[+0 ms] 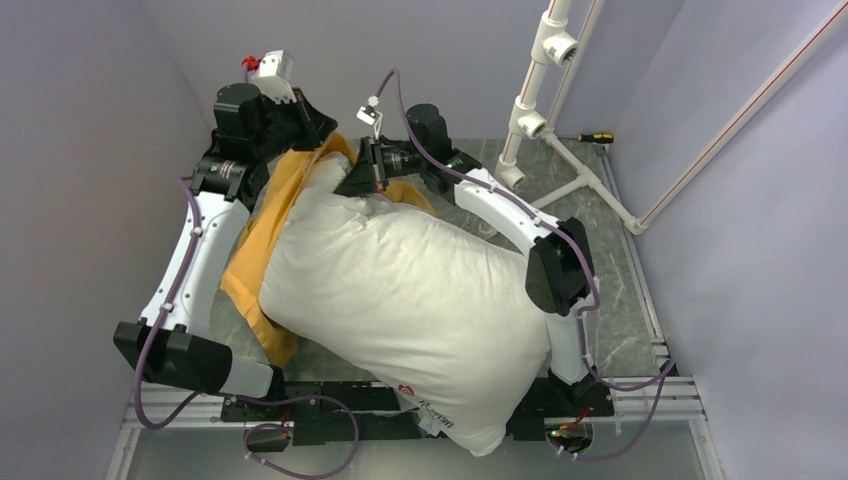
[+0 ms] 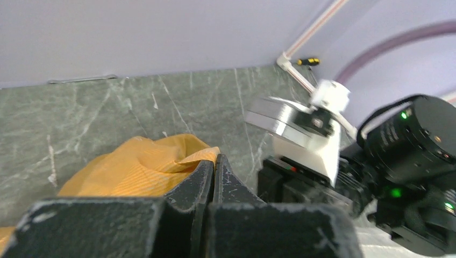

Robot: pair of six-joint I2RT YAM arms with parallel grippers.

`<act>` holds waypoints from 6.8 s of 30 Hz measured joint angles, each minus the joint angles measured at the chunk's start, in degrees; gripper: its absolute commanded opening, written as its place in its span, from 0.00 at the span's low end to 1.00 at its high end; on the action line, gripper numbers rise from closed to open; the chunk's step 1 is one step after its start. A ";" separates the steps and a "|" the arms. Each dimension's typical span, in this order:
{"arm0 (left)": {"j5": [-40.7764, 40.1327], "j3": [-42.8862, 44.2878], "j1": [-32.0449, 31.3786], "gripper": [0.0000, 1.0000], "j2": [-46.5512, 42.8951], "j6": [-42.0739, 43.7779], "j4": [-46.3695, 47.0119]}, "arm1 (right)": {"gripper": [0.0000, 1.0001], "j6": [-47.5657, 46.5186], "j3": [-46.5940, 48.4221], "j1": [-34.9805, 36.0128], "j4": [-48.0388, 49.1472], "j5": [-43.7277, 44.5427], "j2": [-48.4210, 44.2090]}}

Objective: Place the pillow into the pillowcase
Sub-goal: Stuff the pillow into the pillowcase.

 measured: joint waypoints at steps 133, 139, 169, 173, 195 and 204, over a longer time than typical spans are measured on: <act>12.02 28.35 33.29 0.89 28.61 -37.86 3.91 | 0.00 -1.60 -4.35 -4.28 -9.55 1.79 -2.21; 7.72 33.24 27.02 0.91 26.01 -17.75 -12.76 | 0.00 -4.11 -4.46 -4.24 -11.63 1.95 -2.19; -14.12 -8.81 15.41 0.89 18.23 19.93 -26.45 | 0.00 -35.45 -4.31 -4.92 -55.36 19.12 -17.73; -16.20 -9.55 12.44 0.44 23.74 22.51 -22.16 | 0.00 -35.98 -4.22 -4.94 -57.20 20.37 -17.73; -18.47 2.23 27.71 0.00 12.24 11.26 -14.40 | 0.00 -36.00 -5.62 -4.92 -58.40 21.73 -20.39; -16.48 2.51 28.22 0.76 12.31 10.71 -13.38 | 0.00 -31.41 -3.32 -4.74 -60.87 36.24 -20.94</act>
